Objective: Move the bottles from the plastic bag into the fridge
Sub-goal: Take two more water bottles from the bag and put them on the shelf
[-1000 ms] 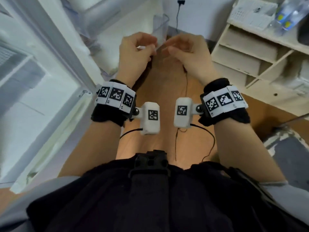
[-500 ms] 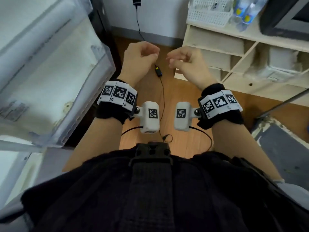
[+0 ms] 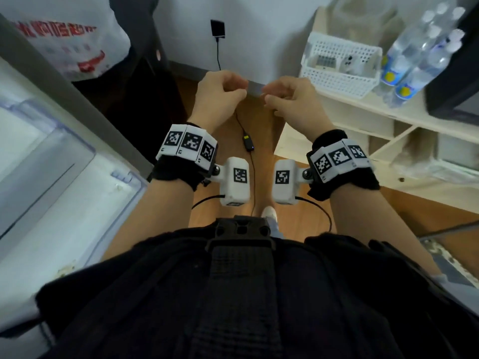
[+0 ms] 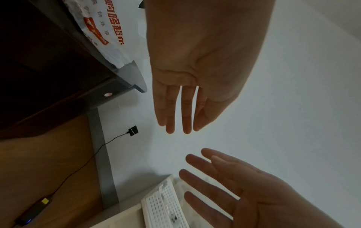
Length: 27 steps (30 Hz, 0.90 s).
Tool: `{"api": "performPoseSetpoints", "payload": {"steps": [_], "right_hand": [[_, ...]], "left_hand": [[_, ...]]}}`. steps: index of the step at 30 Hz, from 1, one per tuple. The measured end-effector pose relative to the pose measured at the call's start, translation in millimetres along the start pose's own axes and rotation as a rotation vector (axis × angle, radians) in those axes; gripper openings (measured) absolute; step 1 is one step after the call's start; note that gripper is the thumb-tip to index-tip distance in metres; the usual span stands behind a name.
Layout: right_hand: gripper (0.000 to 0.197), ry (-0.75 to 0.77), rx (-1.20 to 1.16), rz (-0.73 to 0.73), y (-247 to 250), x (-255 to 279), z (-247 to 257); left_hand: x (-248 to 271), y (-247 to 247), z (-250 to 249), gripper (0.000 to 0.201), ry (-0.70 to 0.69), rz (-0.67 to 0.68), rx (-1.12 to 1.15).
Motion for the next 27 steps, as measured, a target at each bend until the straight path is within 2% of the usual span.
{"api": "performPoseSetpoints", "payload": {"steps": [7,12,19,27], "right_hand": [[0.021,0.170,0.054,0.150,6.1,-161.3,6.9],[0.018,0.263,0.051,0.318,-25.6,-265.6,16.8],[0.016,0.356,-0.030,0.545,-120.4,-375.9,64.8],[0.019,0.557,-0.055,0.806,-233.3,-440.9,159.1]], "left_hand": [[-126.6,15.8,7.6,0.020,0.121,-0.176,0.010],[-193.9,41.5,33.2,0.019,0.250,-0.357,0.032],[-253.7,124.8,92.8,0.021,0.371,-0.730,0.119],[-288.4,251.2,145.2,0.028,0.521,-0.912,0.021]]}}
Point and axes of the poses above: each hand's wrist, its own x-axis away from the middle knuckle, its own y-axis out of the back of the hand, z = x × y, the point moved 4 cm from there along -x, towards the middle knuckle, and after that the axes turned 2 degrees about -x, right-handed, at the moved point
